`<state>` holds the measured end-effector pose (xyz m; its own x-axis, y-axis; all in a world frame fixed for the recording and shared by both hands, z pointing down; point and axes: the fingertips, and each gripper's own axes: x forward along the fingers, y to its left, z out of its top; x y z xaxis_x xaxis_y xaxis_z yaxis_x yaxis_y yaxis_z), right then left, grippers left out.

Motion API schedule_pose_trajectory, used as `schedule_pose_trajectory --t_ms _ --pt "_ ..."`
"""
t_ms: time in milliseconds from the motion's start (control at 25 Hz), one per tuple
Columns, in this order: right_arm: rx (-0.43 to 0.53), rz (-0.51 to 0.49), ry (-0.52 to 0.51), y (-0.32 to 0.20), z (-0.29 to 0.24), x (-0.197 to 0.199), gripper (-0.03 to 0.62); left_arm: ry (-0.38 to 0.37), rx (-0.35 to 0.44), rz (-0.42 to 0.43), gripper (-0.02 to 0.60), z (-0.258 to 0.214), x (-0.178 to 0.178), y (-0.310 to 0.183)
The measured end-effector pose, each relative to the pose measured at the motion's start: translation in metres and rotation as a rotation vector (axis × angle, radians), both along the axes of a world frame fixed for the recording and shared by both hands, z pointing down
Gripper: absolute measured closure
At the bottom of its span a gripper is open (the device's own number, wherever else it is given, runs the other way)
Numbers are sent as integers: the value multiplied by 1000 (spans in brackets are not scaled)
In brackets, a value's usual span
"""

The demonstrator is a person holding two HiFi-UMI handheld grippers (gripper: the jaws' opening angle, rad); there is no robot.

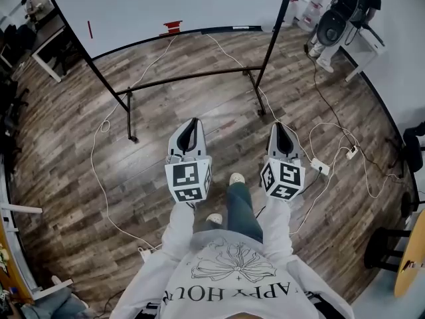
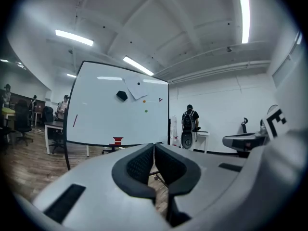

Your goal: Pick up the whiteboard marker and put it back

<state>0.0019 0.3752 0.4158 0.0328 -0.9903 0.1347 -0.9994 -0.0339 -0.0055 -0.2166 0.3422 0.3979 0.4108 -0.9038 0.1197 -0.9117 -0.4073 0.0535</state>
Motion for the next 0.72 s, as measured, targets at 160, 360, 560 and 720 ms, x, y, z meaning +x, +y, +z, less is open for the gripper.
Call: schedule_pose_trajectory --t_ms 160,360,560,720 --pt "-6 -37 4 -40 7 2 586 -5 -1 -18 572 6 7 -33" --pt "8 -76 14 -105 4 23 586 -6 8 -60 572 5 26 -88" --pt "28 -141 34 -186 -10 49 551 -2 29 -102 572 -6 59 -158" --pt "41 -187 50 -248 -20 74 536 2 40 -122 572 -13 93 -211"
